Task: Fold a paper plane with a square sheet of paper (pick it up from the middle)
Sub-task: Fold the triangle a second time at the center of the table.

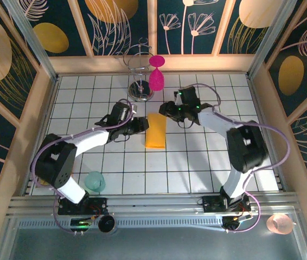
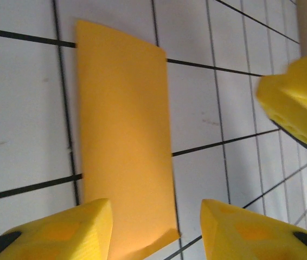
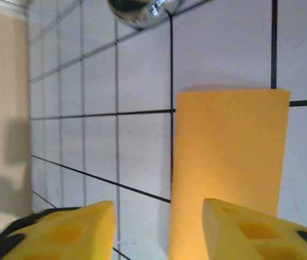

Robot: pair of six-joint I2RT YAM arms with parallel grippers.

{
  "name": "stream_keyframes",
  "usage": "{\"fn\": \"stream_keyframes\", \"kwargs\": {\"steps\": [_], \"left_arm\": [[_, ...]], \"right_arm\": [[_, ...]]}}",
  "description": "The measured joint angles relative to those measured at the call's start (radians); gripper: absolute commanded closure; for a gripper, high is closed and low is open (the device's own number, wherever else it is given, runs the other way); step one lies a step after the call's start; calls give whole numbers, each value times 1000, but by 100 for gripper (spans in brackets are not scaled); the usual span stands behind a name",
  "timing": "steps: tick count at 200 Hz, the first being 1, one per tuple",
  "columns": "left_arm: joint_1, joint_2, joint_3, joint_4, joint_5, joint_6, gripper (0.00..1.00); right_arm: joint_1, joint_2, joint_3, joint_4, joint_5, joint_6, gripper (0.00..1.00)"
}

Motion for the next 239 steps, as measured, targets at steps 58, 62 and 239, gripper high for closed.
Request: {"fn": "stream_keyframes", "kwargs": {"steps": [58, 62, 239], "left_arm": [[-1, 212, 132, 36, 97, -13, 53], [-1, 225, 145, 33, 97, -11, 53], [-4, 319, 152, 56, -3, -177, 62]], "right_arm": [[-14, -124, -297, 102, 39, 122, 41], [-14, -124, -311, 105, 38, 132, 41], [14, -97, -436, 197, -130, 233, 56]]}}
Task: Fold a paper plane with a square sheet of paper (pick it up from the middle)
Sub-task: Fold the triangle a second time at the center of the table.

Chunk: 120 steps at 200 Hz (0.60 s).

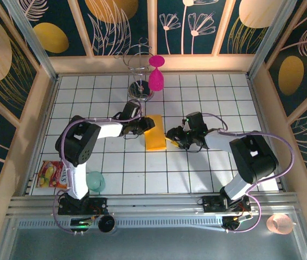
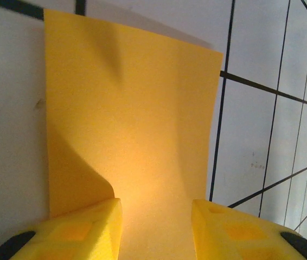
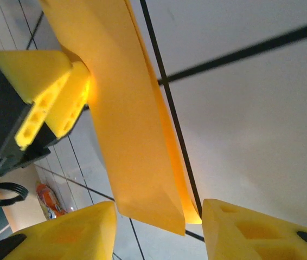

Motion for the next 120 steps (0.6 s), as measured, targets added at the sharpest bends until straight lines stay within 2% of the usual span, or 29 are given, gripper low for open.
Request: {"fn": "stream_keyframes", "kwargs": {"steps": [43, 83, 120], "left_arm": [[-4, -8, -17, 21, -17, -56, 62], [-4, -8, -16, 20, -20, -62, 62], [-4, -8, -16, 19, -21, -62, 62]], "right_arm": [[16, 21, -6, 15, -50, 0, 61], [19, 49, -6, 18, -63, -2, 61], [21, 74, -6, 26, -79, -4, 69]]}}
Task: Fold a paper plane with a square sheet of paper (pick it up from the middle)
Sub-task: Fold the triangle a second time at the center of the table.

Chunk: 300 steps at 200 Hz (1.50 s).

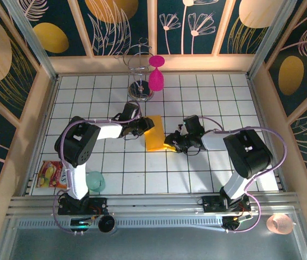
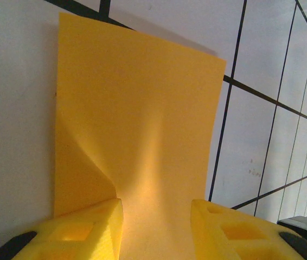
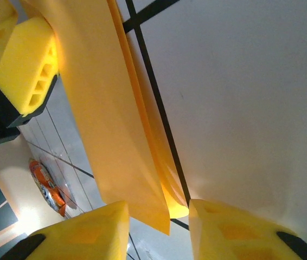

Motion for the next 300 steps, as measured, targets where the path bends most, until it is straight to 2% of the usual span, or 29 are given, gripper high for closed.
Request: {"fn": "stream_keyframes", "kwargs": {"steps": [191, 228, 273, 300], "left_arm": [[-8, -16, 0, -45, -35, 36, 63], [-8, -18, 0, -46, -32, 40, 63], [-5, -58, 5, -91, -31, 70, 61], [6, -79, 23, -90, -31, 88, 66]], "right_arm": [[3, 34, 13, 90, -56, 6, 86], [5, 34, 13, 85, -56, 6, 94], [6, 34, 14, 61, -52, 3, 99], [7, 34, 14, 40, -48, 2, 99]]}}
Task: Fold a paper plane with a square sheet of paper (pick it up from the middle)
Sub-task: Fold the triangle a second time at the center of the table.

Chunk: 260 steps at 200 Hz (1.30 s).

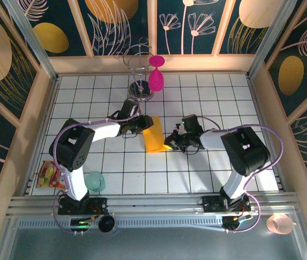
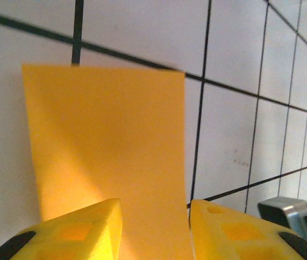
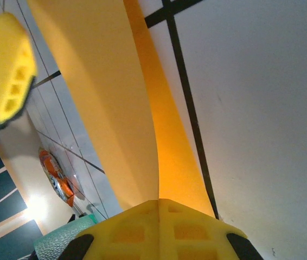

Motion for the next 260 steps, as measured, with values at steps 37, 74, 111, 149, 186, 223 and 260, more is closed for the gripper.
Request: {"fn": "stream_keyframes", "kwargs": {"steps": [37, 74, 111, 149, 186, 223, 260], "left_arm": [[10, 14, 6, -7, 0, 19, 73], [10, 54, 8, -37, -4, 27, 75], [10, 65, 9, -52, -13, 36, 76], [10, 66, 9, -52, -19, 42, 79], [10, 67, 9, -52, -25, 45, 81], [10, 67, 3, -48, -35, 45, 84], [10, 67, -2, -40, -37, 45, 85]], "right_arm": [[0, 0, 0, -1, 0, 0, 100], [3, 0, 1, -1, 0, -3, 100], [10, 0, 19, -3, -1, -7, 100], [21, 0, 39, 1, -1, -8, 100], [36, 48, 105, 32, -8, -6, 100], [61, 114, 142, 77, -9, 5, 100], [79, 148, 178, 94, -8, 14, 100]]}}
